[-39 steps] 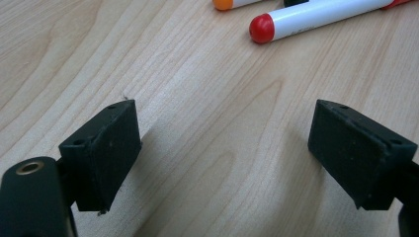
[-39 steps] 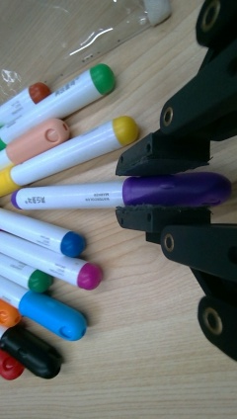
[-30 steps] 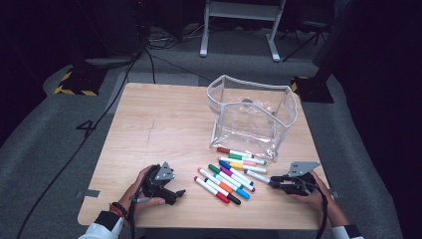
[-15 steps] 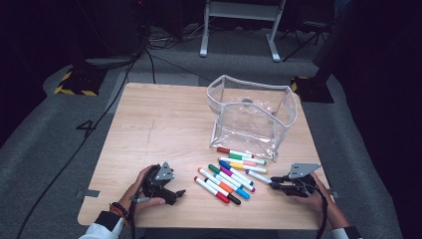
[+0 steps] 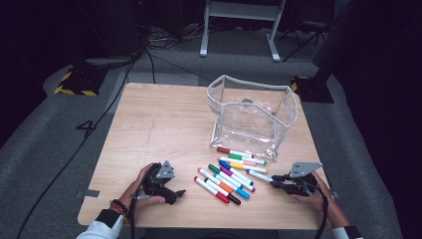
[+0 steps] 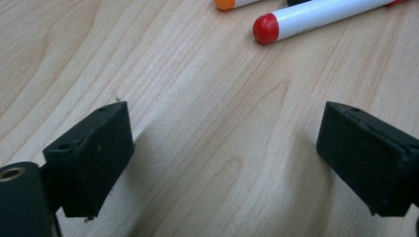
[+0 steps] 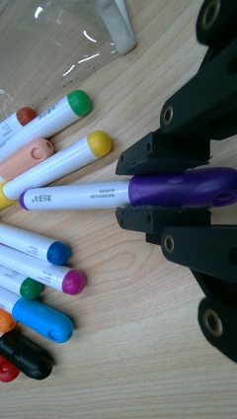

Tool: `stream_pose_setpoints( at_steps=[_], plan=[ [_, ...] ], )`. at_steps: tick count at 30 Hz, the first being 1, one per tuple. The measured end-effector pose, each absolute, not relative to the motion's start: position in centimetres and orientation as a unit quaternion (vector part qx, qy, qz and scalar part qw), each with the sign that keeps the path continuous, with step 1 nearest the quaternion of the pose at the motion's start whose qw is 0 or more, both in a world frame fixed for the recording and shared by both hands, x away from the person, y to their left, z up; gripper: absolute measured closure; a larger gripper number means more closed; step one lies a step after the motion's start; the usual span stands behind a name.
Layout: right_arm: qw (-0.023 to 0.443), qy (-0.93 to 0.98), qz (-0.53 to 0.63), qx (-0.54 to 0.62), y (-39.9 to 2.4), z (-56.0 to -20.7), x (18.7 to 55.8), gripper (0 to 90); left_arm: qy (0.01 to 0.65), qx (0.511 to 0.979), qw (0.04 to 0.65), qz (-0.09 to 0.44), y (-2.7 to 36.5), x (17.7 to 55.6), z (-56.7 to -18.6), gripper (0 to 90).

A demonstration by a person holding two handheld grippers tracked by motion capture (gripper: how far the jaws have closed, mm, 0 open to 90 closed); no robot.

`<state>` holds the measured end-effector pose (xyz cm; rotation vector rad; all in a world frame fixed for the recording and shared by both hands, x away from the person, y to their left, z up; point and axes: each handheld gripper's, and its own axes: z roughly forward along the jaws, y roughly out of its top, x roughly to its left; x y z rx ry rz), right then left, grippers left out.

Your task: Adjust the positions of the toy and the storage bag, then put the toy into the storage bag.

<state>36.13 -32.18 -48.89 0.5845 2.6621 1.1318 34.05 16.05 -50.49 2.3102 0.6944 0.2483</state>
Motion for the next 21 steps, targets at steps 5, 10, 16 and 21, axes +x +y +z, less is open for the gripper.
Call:
stream_pose_setpoints(
  at_steps=[5, 10, 16, 21],
  plan=[
    [0.105, 0.899, 0.382, 0.185, -32.0, -48.1, 35.8, 74.3, 0.268, 0.893, 0.349, 0.096, 16.0, 34.1, -50.5, 7.0],
    [0.123, 0.898, 0.383, 0.181, -32.0, -47.0, 35.6, 74.3, 0.271, 0.892, 0.349, 0.097, 16.1, 34.1, -50.5, 6.9],
    [0.127, 0.897, 0.384, 0.179, -32.1, -46.4, 35.8, 74.4, 0.271, 0.892, 0.349, 0.097, 16.1, 34.1, -50.5, 6.9],
    [0.132, 0.891, 0.396, 0.180, -32.1, -45.8, 35.7, 74.4, 0.271, 0.892, 0.349, 0.097, 16.1, 34.1, -50.5, 6.9]
  ],
)
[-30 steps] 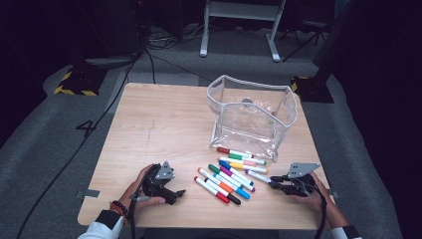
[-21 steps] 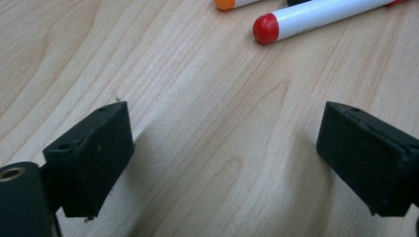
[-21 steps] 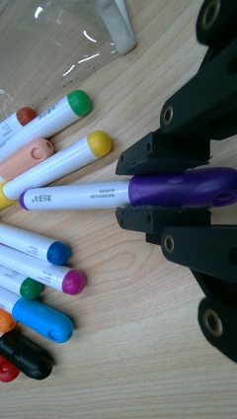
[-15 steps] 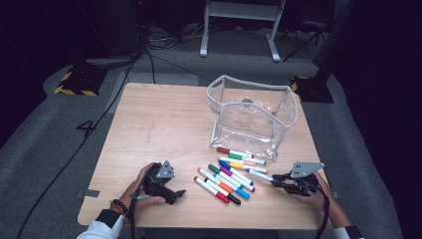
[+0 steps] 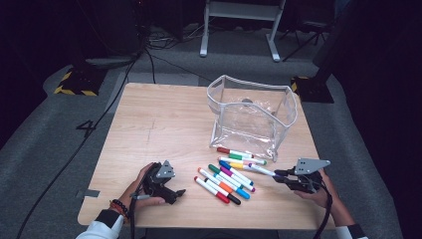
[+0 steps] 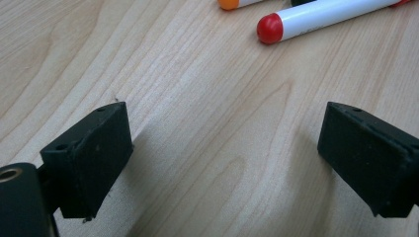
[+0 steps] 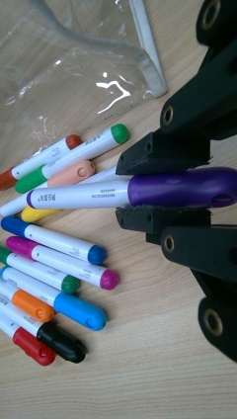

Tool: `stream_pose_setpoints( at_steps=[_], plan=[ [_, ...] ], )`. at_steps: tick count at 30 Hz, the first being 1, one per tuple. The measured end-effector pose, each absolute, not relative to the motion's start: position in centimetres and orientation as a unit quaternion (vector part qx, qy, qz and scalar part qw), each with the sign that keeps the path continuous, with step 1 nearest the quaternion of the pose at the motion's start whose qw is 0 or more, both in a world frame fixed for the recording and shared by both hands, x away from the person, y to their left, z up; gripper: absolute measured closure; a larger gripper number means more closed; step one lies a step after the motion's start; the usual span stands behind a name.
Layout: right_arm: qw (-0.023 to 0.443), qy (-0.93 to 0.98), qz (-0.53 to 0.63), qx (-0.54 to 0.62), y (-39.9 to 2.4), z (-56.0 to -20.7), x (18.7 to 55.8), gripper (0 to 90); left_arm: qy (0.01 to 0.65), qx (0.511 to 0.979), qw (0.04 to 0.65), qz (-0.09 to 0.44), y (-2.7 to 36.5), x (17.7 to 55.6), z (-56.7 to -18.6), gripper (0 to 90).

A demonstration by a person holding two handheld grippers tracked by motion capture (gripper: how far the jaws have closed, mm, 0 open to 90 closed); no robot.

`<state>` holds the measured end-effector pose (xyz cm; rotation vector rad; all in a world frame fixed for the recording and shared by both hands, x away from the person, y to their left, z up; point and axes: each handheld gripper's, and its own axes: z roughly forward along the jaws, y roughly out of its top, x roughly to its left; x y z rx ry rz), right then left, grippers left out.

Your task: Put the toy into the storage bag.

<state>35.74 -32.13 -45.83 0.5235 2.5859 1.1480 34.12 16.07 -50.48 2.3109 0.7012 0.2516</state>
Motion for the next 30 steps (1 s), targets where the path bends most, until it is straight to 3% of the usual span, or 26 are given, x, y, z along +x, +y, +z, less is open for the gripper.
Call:
stream_pose_setpoints(
  at_steps=[30],
  plan=[
    [0.217, 0.855, 0.452, 0.134, -28.5, -36.2, 37.6, 74.4, 0.274, 0.890, 0.349, 0.100, 16.1, 34.0, -50.5, 6.9]
  ],
)
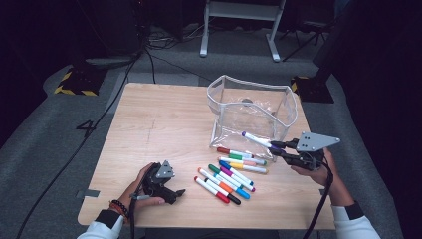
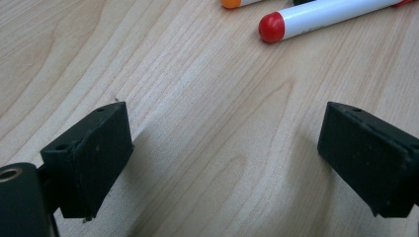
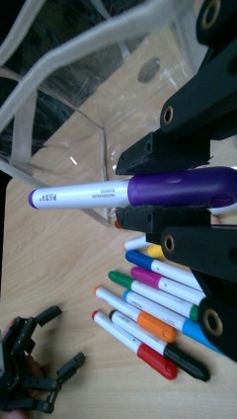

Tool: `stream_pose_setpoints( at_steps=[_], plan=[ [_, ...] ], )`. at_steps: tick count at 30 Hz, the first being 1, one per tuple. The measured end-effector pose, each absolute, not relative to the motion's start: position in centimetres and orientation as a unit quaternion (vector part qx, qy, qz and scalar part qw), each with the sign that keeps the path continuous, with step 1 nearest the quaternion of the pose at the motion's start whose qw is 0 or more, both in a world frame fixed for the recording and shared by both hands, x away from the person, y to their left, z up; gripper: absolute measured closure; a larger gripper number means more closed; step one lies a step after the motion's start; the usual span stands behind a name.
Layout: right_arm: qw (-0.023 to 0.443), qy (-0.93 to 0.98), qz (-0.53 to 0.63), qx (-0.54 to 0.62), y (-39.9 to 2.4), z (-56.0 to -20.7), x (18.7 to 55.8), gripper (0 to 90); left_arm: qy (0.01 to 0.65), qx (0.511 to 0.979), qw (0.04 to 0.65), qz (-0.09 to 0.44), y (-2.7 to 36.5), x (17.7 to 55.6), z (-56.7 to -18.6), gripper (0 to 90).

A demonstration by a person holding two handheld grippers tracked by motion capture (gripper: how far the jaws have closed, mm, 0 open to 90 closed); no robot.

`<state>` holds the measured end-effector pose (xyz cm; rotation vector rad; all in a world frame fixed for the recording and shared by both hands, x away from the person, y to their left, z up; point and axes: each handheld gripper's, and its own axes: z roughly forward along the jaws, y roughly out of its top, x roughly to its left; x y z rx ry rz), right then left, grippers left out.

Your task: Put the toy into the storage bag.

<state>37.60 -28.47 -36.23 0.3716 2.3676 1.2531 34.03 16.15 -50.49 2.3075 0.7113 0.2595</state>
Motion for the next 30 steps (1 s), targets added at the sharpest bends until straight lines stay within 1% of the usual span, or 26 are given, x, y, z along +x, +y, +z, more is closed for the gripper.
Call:
stream_pose_setpoints(
  at_steps=[9, 17, 24, 30],
  plan=[
    [0.238, 0.849, 0.455, 0.128, -27.8, -32.9, 38.7, 74.3, 0.275, 0.890, 0.349, 0.100, 16.1, 34.0, -50.5, 6.9],
    [0.258, 0.844, 0.452, 0.133, -27.5, -30.4, 40.3, 74.4, 0.274, 0.891, 0.349, 0.100, 16.1, 34.0, -50.5, 6.9],
    [0.263, 0.843, 0.442, 0.155, -27.3, -29.5, 43.0, 74.3, 0.275, 0.890, 0.350, 0.100, 16.1, 34.0, -50.5, 6.9],
    [0.252, 0.852, 0.421, 0.181, -26.9, -29.4, 46.3, 74.3, 0.274, 0.891, 0.349, 0.100, 16.1, 34.0, -50.5, 6.9]
  ],
)
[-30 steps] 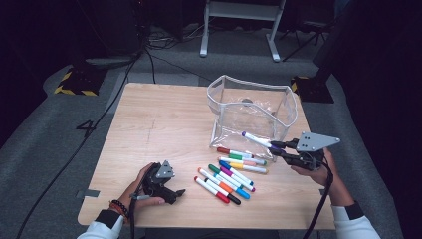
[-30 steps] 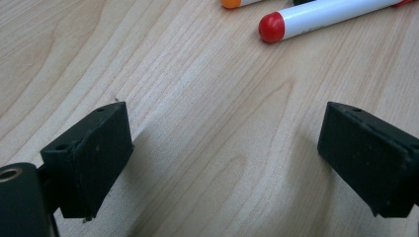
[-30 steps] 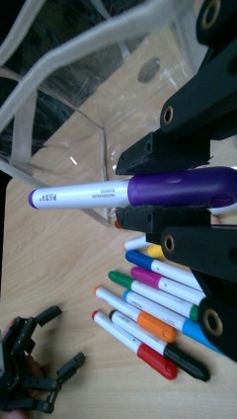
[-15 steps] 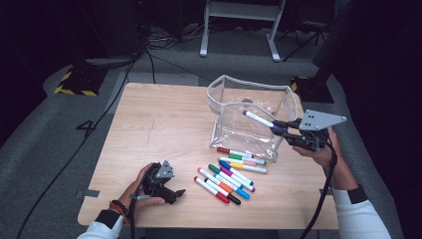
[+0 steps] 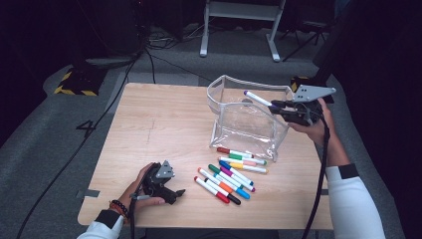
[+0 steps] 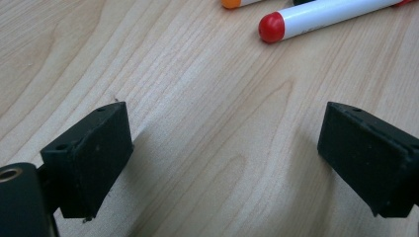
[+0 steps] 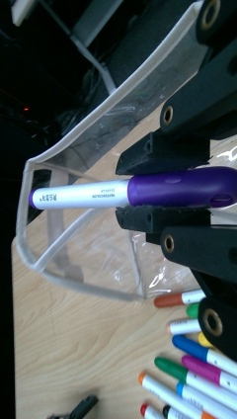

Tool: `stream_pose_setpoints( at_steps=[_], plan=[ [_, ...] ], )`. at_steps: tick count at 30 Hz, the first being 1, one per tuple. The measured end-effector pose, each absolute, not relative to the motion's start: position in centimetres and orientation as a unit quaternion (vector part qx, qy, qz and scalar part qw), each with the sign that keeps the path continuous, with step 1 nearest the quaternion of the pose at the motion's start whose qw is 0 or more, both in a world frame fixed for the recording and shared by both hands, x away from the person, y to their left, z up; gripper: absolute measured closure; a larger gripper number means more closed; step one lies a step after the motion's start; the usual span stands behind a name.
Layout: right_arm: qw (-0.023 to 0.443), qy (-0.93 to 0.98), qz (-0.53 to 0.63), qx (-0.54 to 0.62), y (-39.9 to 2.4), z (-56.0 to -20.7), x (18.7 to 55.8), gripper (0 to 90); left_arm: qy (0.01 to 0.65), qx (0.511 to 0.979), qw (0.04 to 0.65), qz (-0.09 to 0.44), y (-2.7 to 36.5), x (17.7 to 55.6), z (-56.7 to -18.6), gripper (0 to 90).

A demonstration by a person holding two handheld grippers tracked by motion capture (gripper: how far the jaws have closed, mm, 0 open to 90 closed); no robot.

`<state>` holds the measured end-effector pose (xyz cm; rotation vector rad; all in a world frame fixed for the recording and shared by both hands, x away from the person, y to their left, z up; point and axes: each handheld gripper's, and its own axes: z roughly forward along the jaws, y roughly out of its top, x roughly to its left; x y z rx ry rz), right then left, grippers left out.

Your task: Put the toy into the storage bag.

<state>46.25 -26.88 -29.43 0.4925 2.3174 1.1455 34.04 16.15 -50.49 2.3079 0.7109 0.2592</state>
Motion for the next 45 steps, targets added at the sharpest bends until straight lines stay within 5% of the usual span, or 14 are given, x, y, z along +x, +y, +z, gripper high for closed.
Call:
stream_pose_setpoints(
  at_steps=[13, 30, 45],
  plan=[
    [0.216, 0.882, 0.352, 0.227, -25.9, -31.5, 50.6, 74.3, 0.274, 0.890, 0.349, 0.100, 16.1, 34.0, -50.5, 6.9],
    [0.122, 0.929, 0.284, 0.202, -24.4, -33.1, 50.9, 72.8, 0.274, 0.890, 0.349, 0.100, 16.1, 34.0, -50.5, 6.9],
    [0.183, 0.889, 0.338, 0.248, -26.3, -31.6, 50.0, 53.7, 0.274, 0.890, 0.349, 0.100, 16.1, 34.0, -50.5, 7.0]
  ],
)
